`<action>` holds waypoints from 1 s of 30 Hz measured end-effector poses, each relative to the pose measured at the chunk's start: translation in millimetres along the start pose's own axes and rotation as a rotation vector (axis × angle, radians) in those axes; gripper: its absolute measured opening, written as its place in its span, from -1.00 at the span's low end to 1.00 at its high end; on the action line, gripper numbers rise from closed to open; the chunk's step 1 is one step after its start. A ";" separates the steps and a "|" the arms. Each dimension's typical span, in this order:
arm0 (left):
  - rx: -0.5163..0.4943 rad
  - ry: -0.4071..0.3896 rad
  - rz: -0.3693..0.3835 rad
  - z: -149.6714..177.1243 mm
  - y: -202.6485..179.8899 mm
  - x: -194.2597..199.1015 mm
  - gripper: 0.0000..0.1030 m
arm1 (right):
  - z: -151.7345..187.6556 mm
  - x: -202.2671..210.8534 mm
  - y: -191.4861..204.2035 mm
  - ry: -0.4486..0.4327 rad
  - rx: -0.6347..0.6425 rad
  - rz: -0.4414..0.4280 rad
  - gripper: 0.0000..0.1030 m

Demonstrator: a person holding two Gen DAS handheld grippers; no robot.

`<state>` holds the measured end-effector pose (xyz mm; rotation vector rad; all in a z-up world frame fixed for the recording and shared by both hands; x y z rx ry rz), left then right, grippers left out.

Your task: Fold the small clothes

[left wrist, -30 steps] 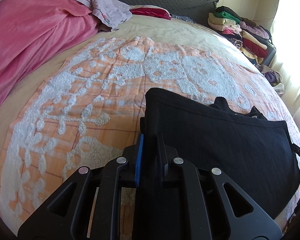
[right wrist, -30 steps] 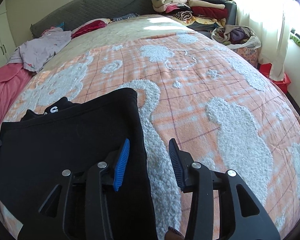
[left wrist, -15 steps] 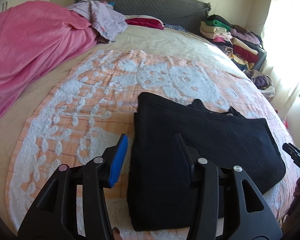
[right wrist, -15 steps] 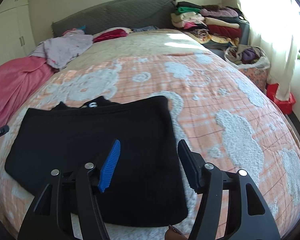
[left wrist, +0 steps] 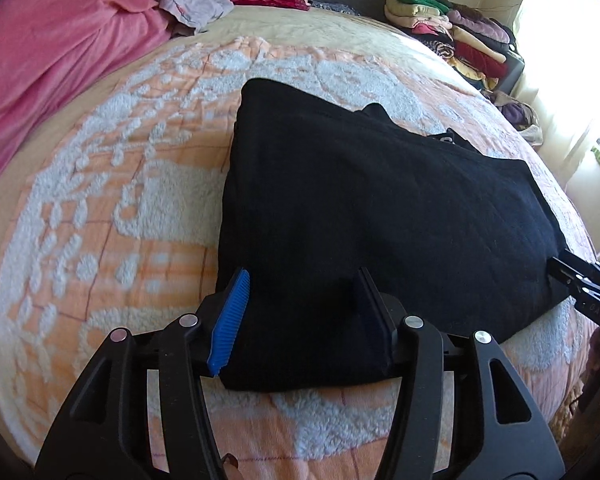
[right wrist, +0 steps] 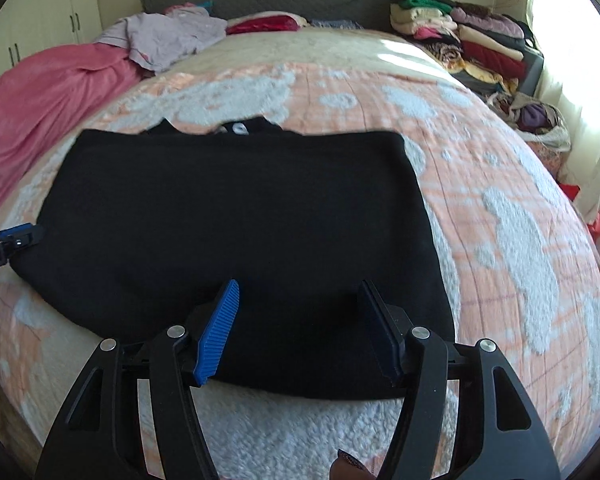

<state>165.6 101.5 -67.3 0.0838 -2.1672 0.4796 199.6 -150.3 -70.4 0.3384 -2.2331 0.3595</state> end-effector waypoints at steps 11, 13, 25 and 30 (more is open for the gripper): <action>0.003 -0.005 -0.002 17.3 4.7 2.0 -0.11 | 20.6 4.7 -0.9 -0.016 -0.051 -0.004 0.17; -0.005 -0.006 -0.008 20.7 4.6 2.3 -0.11 | 22.3 5.4 -0.5 -0.018 -0.059 -0.006 0.17; 0.002 -0.002 -0.017 24.6 7.2 13.3 -0.10 | 26.4 13.2 1.9 -0.019 -0.095 -0.028 0.17; -0.002 0.001 -0.019 25.6 6.2 17.9 -0.11 | 28.1 24.9 1.4 -0.055 -0.114 -0.039 0.32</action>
Point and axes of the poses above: each gripper's, at about its wrist camera, not at the fingertips, and x roughly against the way its jaws point, y to its left, z to its underside, the point moved 5 cm from there along -x, roughly the way its jaws point, and after that the axes turned 15 degrees about x, right-handed, at the moved point
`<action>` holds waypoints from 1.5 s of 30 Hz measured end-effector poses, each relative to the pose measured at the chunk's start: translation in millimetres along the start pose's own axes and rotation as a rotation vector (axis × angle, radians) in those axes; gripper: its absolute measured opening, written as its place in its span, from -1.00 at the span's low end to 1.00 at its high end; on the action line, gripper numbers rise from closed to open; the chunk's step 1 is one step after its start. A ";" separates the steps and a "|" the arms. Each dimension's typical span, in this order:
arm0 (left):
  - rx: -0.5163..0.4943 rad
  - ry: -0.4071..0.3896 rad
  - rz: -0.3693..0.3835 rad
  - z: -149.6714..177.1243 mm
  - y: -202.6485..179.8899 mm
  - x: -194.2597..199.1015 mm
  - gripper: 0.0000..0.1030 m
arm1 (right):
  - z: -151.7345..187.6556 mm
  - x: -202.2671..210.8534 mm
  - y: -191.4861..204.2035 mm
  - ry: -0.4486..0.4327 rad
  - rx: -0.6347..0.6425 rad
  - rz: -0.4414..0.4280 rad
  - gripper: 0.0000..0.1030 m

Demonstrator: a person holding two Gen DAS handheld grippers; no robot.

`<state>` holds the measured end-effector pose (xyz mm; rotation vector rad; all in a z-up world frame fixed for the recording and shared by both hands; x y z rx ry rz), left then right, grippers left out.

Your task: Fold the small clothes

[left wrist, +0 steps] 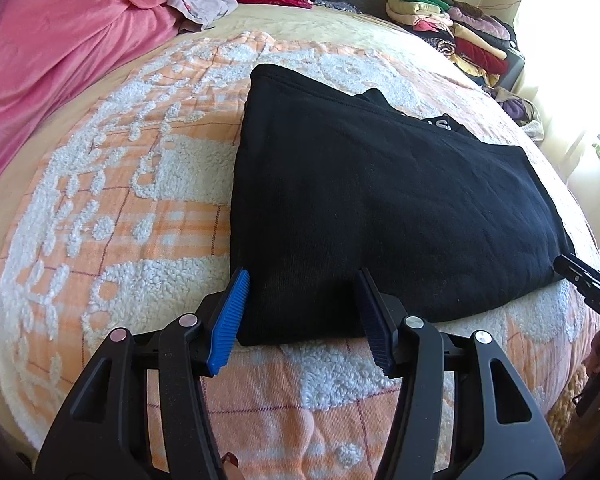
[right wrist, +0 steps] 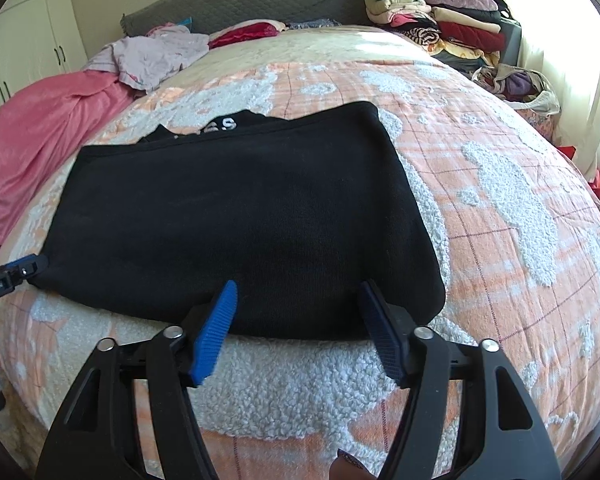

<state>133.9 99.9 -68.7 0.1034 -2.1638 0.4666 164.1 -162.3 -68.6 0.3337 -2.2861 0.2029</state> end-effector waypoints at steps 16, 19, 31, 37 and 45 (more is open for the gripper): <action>0.020 0.004 0.015 6.8 12.1 21.6 -0.01 | -16.2 28.0 28.3 -0.053 0.055 -0.023 0.73; 0.044 -0.006 0.012 5.2 23.3 30.4 -0.01 | -22.6 31.4 38.2 -0.063 0.080 -0.035 0.76; 0.136 -0.086 -0.043 -19.3 71.3 57.2 0.42 | -57.1 28.9 97.7 -0.093 0.218 -0.107 0.78; 0.155 -0.113 -0.068 -32.7 82.4 59.9 0.64 | -74.5 25.4 141.5 -0.110 0.305 -0.162 0.78; 0.155 -0.132 -0.093 -52.9 88.4 54.1 0.78 | -85.5 23.8 198.7 -0.125 0.409 -0.235 0.83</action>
Point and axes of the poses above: each gripper's, at about its wrist camera, not at the fingertips, and x roughly against the way its jaws point, y to its left, z to its underside, the point moved 5 cm from there along -x, roughly the way its jaws point, and after that the axes turned 15 degrees about x, right-handed, at the moved point
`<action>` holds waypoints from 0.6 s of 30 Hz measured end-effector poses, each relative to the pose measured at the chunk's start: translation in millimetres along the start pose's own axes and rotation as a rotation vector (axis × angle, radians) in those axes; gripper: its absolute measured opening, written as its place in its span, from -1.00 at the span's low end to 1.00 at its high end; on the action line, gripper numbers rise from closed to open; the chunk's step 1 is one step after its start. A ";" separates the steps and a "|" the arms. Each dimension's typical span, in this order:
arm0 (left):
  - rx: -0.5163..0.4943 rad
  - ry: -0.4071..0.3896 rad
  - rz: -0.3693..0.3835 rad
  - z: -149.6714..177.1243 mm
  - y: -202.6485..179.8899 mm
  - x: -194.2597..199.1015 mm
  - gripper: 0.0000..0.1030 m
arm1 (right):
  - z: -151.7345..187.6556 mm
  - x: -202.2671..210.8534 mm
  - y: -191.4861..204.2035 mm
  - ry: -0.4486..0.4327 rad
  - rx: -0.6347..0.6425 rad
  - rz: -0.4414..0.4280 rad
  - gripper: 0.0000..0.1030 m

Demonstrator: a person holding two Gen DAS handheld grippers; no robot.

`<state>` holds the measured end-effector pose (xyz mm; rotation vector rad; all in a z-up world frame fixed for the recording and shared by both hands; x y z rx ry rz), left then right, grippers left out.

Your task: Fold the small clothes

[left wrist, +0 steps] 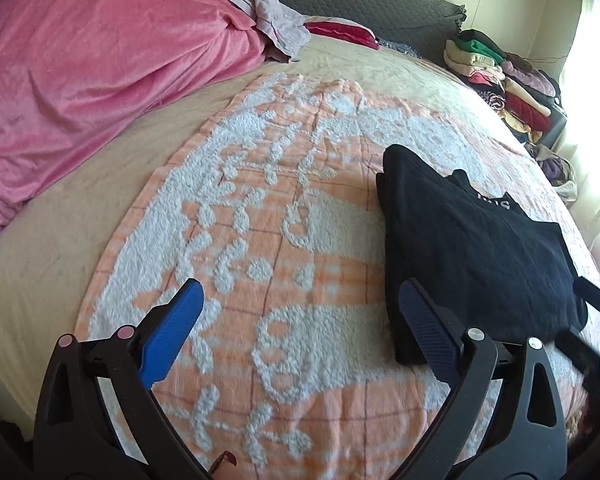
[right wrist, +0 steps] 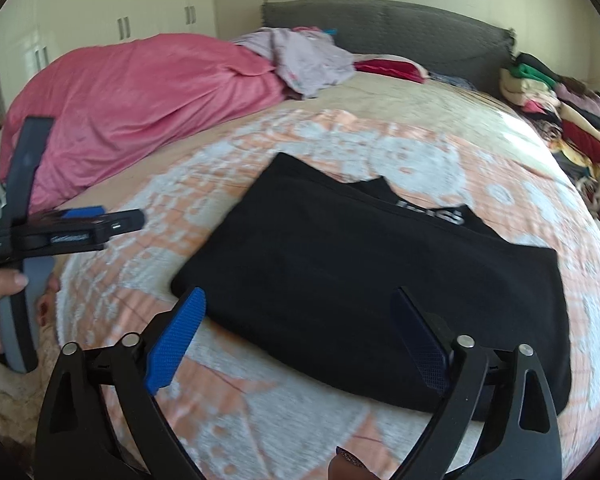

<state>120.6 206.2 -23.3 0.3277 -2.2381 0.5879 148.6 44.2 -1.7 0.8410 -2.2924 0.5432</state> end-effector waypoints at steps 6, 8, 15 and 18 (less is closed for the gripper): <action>0.006 0.003 -0.002 -11.1 -2.0 -11.6 0.81 | -7.0 -14.3 28.1 0.018 0.073 -0.023 0.84; 0.006 -0.001 -0.008 -15.6 -2.3 -15.6 0.81 | -5.6 -19.5 35.9 0.031 0.101 -0.017 0.84; -0.029 -0.012 -0.032 -25.8 -12.1 -27.8 0.81 | 6.3 -35.1 51.3 0.077 0.190 0.034 0.84; -0.045 -0.006 -0.029 -27.9 -19.0 -34.0 0.81 | 9.2 -41.7 52.7 0.091 0.216 0.045 0.84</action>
Point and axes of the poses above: each gripper's, at about its wrist camera, not at the fingertips, and x roughly against the way its jaws point, y to its left, z to its underside, the point moved 5 cm from there along -x, roughly the way its jaws point, and after that the axes turned 15 degrees about x, right-handed, at the moved point
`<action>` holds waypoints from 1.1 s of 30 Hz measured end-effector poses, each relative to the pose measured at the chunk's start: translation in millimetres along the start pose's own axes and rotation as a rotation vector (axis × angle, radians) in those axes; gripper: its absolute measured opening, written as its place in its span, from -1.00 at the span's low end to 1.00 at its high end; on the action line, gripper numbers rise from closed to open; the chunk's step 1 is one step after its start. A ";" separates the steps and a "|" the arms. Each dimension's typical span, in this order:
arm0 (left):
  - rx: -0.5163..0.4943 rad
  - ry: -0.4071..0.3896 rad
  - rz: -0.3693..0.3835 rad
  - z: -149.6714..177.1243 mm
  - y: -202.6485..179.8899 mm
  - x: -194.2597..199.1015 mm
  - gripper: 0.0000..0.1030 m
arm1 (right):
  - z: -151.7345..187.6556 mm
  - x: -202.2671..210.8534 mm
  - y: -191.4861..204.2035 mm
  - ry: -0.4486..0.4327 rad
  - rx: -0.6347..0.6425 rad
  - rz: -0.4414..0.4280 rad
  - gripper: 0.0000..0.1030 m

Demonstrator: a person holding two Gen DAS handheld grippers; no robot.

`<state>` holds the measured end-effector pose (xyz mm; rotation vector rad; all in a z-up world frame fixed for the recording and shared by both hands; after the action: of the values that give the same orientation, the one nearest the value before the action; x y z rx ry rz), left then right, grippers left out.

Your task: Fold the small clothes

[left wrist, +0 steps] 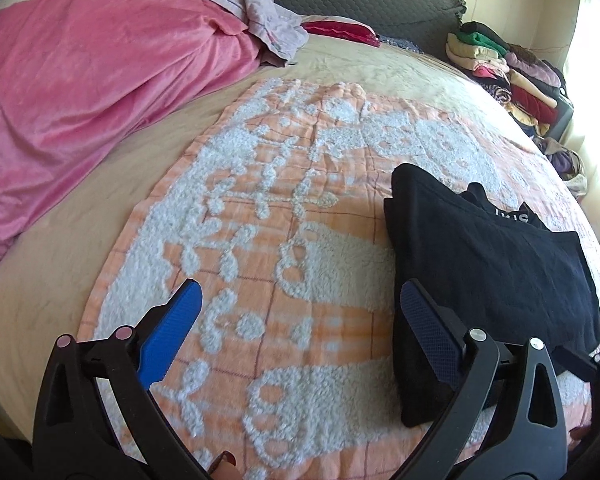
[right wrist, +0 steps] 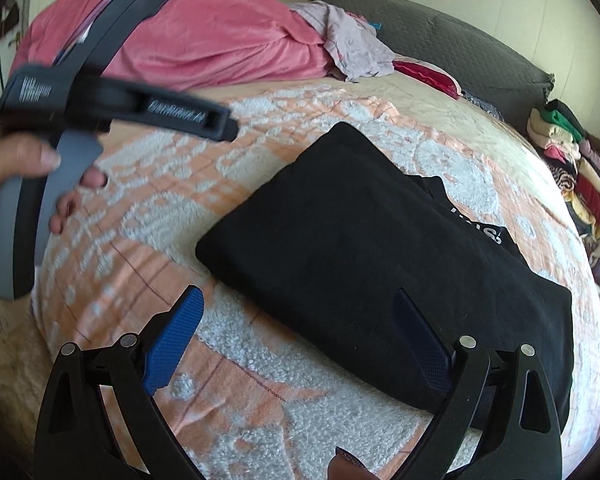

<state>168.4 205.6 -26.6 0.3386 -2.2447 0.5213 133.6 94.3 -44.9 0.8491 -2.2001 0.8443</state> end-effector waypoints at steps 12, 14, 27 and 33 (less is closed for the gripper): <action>-0.037 0.008 0.005 -10.5 -20.5 -17.0 0.81 | 9.7 -36.9 5.0 0.077 0.068 0.077 0.84; -0.039 0.010 0.006 -12.2 -22.2 -19.6 0.81 | 11.1 -43.1 3.8 0.085 0.070 0.090 0.84; -0.047 0.039 0.006 -14.2 -28.8 -39.6 0.81 | -5.9 -73.2 -1.9 0.063 0.135 0.178 0.84; -0.049 0.055 0.006 -13.8 -32.0 -47.0 0.81 | -11.5 -65.3 -4.2 0.006 0.126 0.192 0.47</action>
<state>220.7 187.4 -45.5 0.2888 -2.2015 0.4731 179.2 122.2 -84.2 0.6997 -2.2686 1.0858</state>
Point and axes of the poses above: each gripper's, at about its wrist camera, not at the fingertips, and x roughly against the way its jaws point, y to its left, z to its underside, the point moved 5 cm from there along -x, roughly the way its jaws point, and after that the axes turned 15 degrees about x, right-handed, at the moved point
